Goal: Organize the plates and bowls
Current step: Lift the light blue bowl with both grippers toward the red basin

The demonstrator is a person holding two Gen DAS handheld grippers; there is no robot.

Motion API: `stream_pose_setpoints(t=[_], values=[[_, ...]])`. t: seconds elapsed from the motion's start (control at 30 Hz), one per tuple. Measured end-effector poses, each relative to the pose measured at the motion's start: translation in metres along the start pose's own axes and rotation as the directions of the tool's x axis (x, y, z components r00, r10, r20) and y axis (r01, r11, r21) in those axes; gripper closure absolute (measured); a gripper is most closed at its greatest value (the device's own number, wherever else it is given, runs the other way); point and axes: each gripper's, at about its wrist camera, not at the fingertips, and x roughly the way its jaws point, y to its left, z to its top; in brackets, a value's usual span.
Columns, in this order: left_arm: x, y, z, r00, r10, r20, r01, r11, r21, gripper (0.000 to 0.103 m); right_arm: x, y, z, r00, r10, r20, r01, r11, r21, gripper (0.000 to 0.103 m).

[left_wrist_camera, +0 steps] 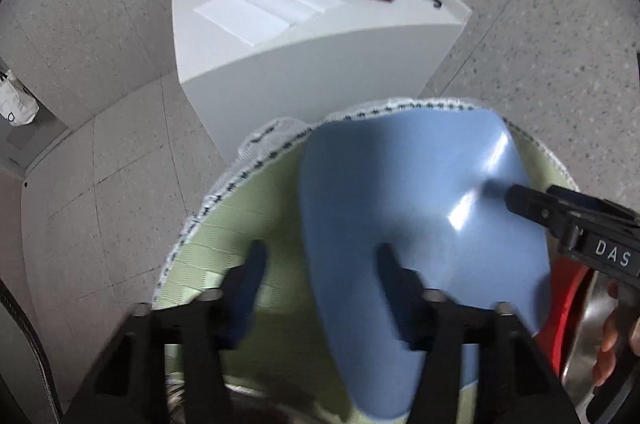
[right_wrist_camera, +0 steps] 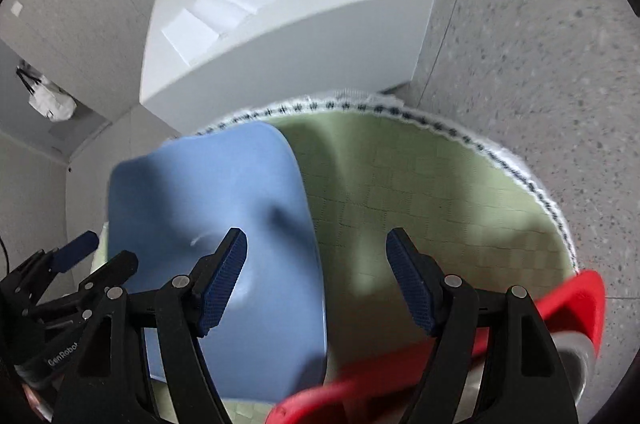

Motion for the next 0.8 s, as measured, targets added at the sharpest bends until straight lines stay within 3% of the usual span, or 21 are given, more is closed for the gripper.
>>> stream_pose_setpoints(t=[0.1, 0.13, 0.23, 0.47, 0.6, 0.8], values=[[0.012, -0.01, 0.003, 1.0, 0.029, -0.006, -0.029, 0.999, 0.024, 0.083, 0.011, 0.002, 0.001, 0.999, 0.015, -0.043, -0.016, 1.0, -0.019, 0.06], [0.015, -0.011, 0.007, 0.999, 0.039, 0.009, -0.039, 0.999, 0.026, 0.085, 0.012, 0.004, 0.0, 0.999, 0.024, -0.047, -0.025, 0.999, -0.026, 0.076], [0.013, -0.008, 0.011, 0.998, 0.049, 0.038, -0.049, 0.999, 0.005, 0.087, 0.009, 0.005, -0.002, 0.999, 0.041, -0.019, -0.042, 0.999, -0.033, 0.085], [-0.028, -0.001, 0.014, 0.99, 0.014, 0.14, -0.012, 1.0, -0.017, 0.088, -0.039, 0.008, -0.005, 0.985, 0.144, 0.096, -0.144, 0.99, -0.003, 0.088], [-0.068, -0.005, 0.009, 0.971, 0.024, 0.239, -0.022, 1.0, -0.012, 0.088, -0.085, 0.013, -0.012, 0.966, 0.185, 0.183, -0.187, 0.982, -0.008, 0.088], [-0.121, -0.03, -0.006, 0.942, -0.071, 0.328, 0.054, 0.997, 0.062, 0.088, -0.149, -0.009, -0.042, 0.941, 0.174, 0.289, -0.186, 0.982, 0.016, 0.088]])
